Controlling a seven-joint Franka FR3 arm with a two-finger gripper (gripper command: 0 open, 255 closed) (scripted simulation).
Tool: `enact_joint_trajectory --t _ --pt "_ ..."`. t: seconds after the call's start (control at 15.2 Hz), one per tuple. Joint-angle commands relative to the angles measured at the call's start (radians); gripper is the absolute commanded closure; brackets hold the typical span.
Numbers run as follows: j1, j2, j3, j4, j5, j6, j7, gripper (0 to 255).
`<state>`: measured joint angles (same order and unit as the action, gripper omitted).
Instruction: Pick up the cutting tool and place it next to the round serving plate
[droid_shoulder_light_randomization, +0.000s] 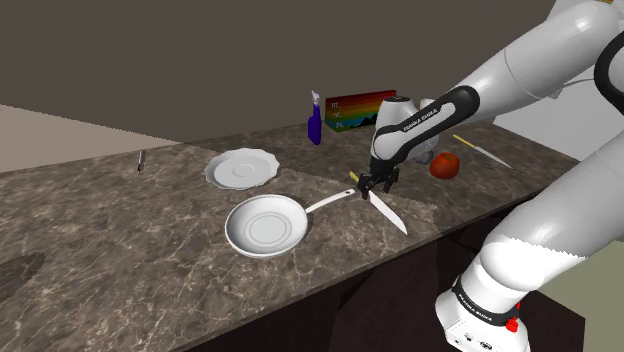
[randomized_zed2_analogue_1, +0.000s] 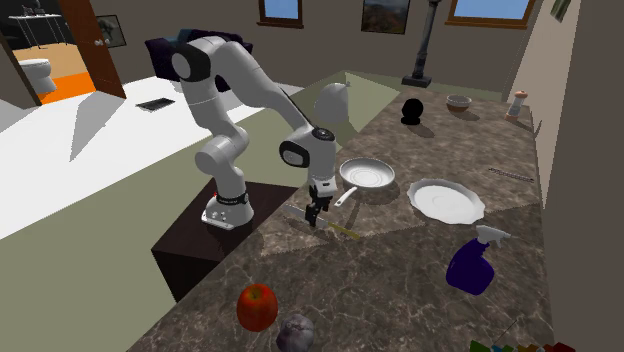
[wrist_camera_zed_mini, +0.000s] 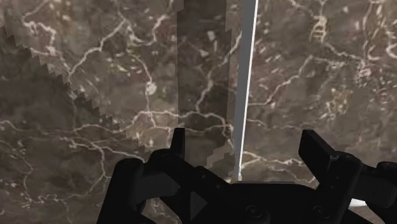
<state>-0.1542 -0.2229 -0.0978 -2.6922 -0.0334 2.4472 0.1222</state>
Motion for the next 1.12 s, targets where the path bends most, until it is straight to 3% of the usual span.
enact_joint_trajectory --t 0.0,0.59,0.66,1.06 --pt "0.000 0.022 -0.001 -0.012 0.001 0.035 -0.002 0" --pt "0.001 0.044 -0.002 -0.018 0.003 0.062 -0.003 0" --pt "0.001 0.044 -0.002 -0.018 0.003 0.062 -0.003 255" --pt "0.001 0.044 -0.002 -0.018 0.003 0.062 -0.003 255"
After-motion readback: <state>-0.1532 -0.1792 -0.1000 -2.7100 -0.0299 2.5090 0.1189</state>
